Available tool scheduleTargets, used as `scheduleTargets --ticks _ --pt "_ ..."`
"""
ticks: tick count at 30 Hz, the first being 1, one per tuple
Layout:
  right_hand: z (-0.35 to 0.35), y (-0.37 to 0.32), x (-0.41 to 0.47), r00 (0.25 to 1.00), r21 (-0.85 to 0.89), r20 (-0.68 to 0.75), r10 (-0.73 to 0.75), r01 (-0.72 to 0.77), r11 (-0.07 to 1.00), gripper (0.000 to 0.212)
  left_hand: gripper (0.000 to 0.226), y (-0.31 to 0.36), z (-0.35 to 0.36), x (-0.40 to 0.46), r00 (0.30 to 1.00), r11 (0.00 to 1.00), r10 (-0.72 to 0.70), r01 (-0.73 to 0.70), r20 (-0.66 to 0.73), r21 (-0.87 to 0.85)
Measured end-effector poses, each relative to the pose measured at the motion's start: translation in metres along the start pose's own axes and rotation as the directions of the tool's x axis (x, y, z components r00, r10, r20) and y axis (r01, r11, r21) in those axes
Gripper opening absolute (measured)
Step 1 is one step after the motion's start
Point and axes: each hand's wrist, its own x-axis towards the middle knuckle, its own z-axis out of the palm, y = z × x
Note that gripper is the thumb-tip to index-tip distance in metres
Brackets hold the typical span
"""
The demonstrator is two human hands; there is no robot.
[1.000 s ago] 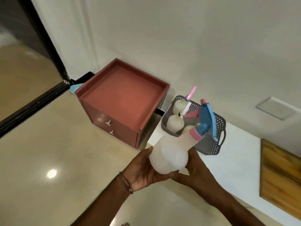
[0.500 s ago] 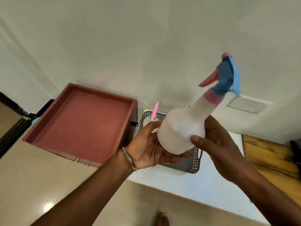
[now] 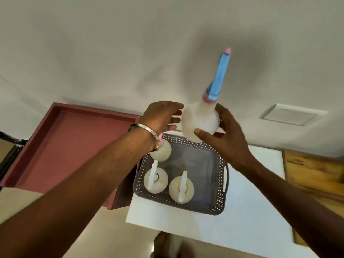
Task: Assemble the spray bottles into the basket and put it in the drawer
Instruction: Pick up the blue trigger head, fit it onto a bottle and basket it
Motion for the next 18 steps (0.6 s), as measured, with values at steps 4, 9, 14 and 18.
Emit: scheduleTargets --ticks 4,9,14,18 --pt "0.015 0.049 -0.007 0.996 -0.031 0.04 0.077 -0.076 0.997 0.081 0.025 -0.018 0.009 0.024 0.986 0.978 -0.156 0.147 0.05 0.151" --pt "0.029 0.099 -0.022 0.984 -0.063 0.095 0.15 -0.144 0.988 0.081 0.024 -0.058 0.017 0.045 0.938 0.919 -0.343 0.326 0.042 0.221" --pt "0.037 0.127 -0.03 0.982 -0.189 0.133 0.134 -0.108 0.976 0.08 0.023 -0.092 0.017 0.061 0.887 0.862 -0.461 0.439 0.034 0.252" --pt "0.043 0.146 -0.026 0.976 -0.209 0.164 0.146 -0.11 0.972 0.084 0.024 -0.105 0.019 0.074 0.869 0.831 -0.494 0.472 0.003 0.295"
